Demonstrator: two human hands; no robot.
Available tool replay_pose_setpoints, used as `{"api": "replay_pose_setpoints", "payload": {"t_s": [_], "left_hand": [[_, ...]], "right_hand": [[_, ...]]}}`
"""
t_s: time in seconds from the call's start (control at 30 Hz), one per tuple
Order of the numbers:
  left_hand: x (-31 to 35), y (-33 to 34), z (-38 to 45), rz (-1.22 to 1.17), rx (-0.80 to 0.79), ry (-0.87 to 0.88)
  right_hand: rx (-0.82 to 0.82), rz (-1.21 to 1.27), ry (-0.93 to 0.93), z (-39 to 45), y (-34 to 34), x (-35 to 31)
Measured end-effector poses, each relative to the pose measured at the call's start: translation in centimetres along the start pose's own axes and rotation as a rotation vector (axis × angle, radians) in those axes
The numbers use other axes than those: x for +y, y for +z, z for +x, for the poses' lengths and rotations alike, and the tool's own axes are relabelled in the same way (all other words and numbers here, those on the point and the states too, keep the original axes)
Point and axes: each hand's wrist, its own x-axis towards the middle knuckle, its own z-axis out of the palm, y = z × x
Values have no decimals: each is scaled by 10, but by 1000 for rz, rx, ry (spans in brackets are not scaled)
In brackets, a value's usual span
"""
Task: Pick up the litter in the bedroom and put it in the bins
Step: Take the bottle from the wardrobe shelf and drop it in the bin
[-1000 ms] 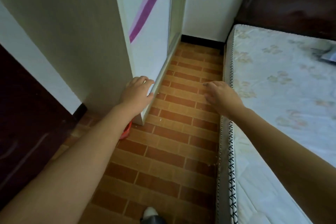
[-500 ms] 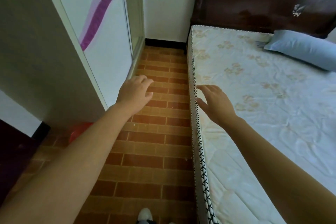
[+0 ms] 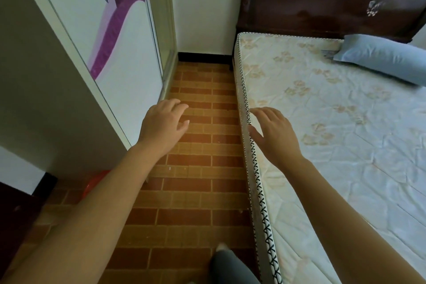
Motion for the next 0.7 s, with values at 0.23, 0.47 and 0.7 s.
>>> {"api": "replay_pose_setpoints", "payload": {"t_s": [0.23,0.47,0.7], "left_hand": [[-26,36,74,50,-62,-74],[-24,69,209,41,-79,-116],[-30,80,321,41,-77,-140]], "right_hand": [[-25,7,1,81,42,36],[-75,28,30,206,69,103],[-75,39,-3,323,84,154]]}}
